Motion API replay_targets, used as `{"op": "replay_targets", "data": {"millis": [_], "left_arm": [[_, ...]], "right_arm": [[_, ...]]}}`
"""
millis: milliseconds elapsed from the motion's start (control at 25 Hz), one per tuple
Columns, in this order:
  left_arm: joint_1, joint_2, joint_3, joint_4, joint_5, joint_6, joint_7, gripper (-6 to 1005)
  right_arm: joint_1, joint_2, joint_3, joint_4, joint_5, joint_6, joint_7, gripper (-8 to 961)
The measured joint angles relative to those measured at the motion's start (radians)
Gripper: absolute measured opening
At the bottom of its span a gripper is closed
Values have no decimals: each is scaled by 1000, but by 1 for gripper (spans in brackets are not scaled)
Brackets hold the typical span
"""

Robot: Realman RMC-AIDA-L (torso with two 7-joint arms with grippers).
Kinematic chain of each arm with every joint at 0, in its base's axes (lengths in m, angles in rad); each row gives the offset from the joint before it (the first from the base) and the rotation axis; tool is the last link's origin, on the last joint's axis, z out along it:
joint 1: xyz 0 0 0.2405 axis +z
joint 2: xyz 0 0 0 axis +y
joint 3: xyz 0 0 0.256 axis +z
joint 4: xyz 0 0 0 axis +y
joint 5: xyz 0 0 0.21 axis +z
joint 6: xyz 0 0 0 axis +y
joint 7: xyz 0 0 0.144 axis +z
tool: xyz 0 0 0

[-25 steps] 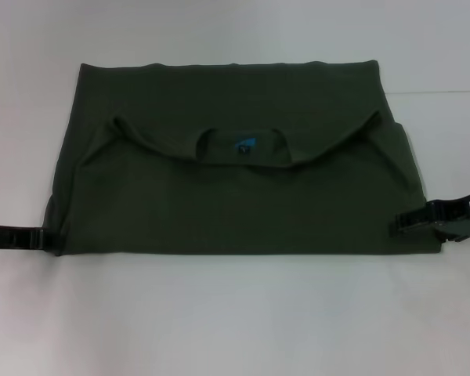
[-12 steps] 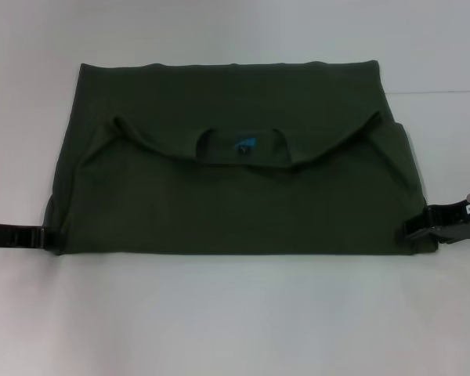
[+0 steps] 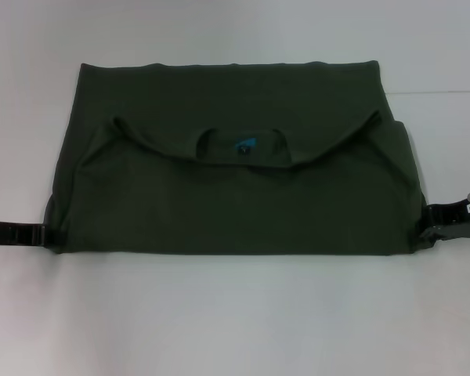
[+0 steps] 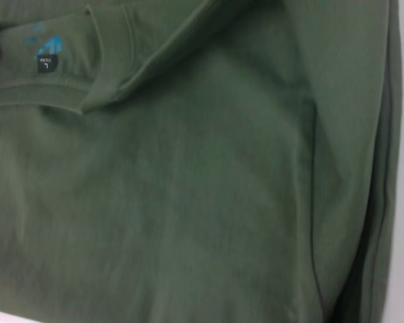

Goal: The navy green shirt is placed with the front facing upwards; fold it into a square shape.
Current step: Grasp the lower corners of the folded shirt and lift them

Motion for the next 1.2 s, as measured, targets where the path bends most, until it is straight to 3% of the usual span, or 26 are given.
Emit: {"op": "replay_targets", "data": {"millis": [240,480,840,1200], "left_arm": [[-2,2,0,0,-1,0,0,20],[-4,6,0,32,34,49,-25,19],[-18,16,2,157,214,321,-115,21],[-21,32,67,193,302,690,-103,19]], "right_arm": [[0,-3,-16,-3,0,-1,-4,75],[5,-16,-27,-14,0,-74,-38,76],[4,-45,-113,-15,-14,-272,-76,73],[12,-23,-149,-15,-107,-493,-203,71]]}}
